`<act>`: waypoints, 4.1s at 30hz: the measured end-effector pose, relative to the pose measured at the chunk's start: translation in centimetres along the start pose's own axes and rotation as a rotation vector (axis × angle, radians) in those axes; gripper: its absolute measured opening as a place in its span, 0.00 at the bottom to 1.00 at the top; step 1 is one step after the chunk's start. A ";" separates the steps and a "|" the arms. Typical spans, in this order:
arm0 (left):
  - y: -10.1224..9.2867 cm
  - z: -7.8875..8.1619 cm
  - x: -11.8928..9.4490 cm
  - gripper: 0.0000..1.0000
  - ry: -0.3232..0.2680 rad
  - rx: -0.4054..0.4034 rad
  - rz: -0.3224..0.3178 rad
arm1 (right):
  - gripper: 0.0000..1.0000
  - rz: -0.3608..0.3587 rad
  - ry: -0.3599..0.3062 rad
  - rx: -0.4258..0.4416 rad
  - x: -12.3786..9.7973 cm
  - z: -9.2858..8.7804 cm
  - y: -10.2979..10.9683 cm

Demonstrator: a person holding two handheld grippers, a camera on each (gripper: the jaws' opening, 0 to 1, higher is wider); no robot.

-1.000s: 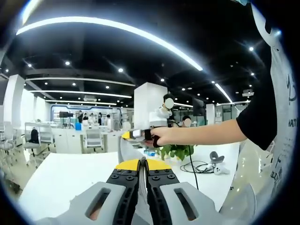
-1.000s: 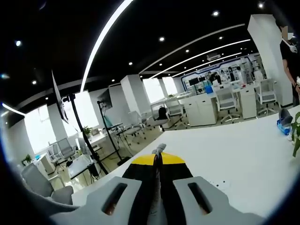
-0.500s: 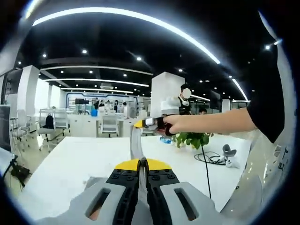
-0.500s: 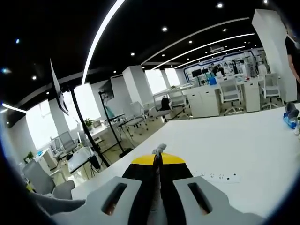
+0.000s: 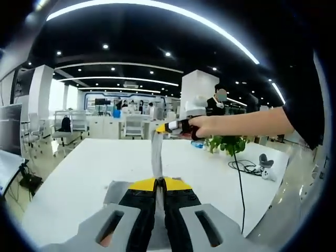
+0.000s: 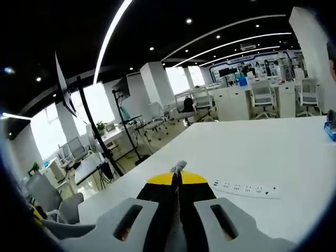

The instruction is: Fold the towel on the table until its edges align and the towel forms a compact rectangular stack.

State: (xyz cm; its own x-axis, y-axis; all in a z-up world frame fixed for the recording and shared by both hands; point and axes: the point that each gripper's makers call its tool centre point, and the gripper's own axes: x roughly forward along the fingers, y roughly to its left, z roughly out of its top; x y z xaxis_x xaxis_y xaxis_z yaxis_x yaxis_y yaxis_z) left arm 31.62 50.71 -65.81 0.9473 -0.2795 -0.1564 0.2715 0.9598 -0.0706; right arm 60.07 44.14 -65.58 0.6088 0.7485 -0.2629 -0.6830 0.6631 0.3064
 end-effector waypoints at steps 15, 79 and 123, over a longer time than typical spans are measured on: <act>4.2 -4.5 -0.2 0.04 0.077 -0.055 0.115 | 0.00 0.023 0.078 -0.017 4.5 -3.8 1.3; 17.8 -22.4 -1.0 0.15 0.400 -0.236 0.438 | 0.04 0.107 0.261 -0.099 18.0 -16.6 2.9; 16.3 -24.0 1.9 0.47 0.532 -0.108 0.231 | 0.23 -0.096 0.363 -0.014 4.0 -20.3 -9.5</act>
State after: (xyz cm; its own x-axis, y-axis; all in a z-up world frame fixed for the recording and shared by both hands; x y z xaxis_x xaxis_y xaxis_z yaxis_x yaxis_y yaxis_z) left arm 33.80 65.23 -90.95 0.7567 -0.0640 -0.6506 0.0228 0.9972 -0.0716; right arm 60.81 40.97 -88.14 0.4890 0.6353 -0.5977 -0.6369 0.7283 0.2530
